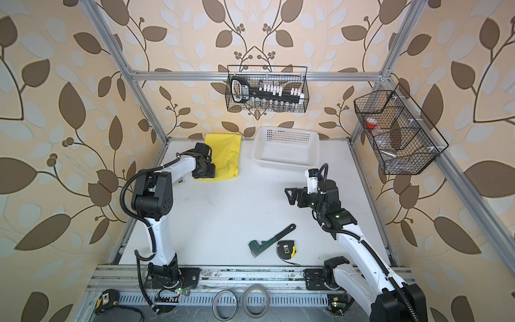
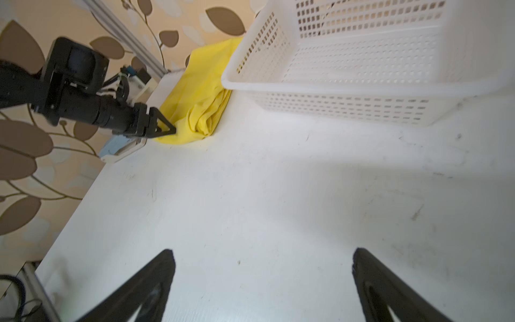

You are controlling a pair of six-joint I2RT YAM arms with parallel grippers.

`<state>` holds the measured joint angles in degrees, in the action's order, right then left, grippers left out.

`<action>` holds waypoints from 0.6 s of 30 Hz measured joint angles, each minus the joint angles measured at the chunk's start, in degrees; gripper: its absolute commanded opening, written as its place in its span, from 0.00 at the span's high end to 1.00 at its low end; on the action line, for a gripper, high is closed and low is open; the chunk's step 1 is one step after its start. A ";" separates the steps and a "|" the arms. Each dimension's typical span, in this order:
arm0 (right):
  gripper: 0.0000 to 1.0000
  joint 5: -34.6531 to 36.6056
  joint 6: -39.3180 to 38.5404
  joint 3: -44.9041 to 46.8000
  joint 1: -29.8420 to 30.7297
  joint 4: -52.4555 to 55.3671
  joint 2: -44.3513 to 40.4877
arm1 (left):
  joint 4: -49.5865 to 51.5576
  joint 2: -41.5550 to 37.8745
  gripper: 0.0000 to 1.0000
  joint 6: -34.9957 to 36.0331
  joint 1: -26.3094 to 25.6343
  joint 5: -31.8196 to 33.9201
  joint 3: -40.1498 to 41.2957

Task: Fold and stack the trousers
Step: Move the trousers to the top-left of the table, then reset both arms

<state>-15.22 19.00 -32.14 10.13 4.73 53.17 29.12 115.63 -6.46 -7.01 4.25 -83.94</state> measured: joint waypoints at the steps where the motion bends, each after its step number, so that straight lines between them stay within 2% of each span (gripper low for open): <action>1: 0.00 0.24 -0.02 0.50 -1.42 -0.74 0.09 | -1.14 -1.66 0.16 0.26 0.02 -0.35 1.95; 2: 0.00 0.63 -0.09 0.87 -2.84 -1.42 0.42 | -2.03 -3.74 0.13 0.50 0.22 -0.50 4.09; 4: 0.00 1.57 -0.26 1.03 -4.83 -2.95 1.68 | -4.04 -8.39 0.01 0.94 0.35 -0.52 8.52; 11: 0.00 11.04 -5.84 1.46 -8.55 -11.45 9.20 | -17.00 -25.88 0.01 1.88 1.16 2.25 26.71; 15: 0.00 16.13 -9.62 5.25 -11.28 -21.00 14.67 | -26.12 -28.30 0.01 1.99 3.52 2.91 36.44; 18: 0.00 17.42 -11.80 10.54 -11.72 -30.42 18.47 | -29.66 -28.33 0.01 2.56 5.31 2.25 41.13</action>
<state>2.20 7.20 -21.61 -1.58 -25.69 71.64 -0.54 87.31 -3.90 -1.69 6.50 -42.81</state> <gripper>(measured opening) 0.998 0.989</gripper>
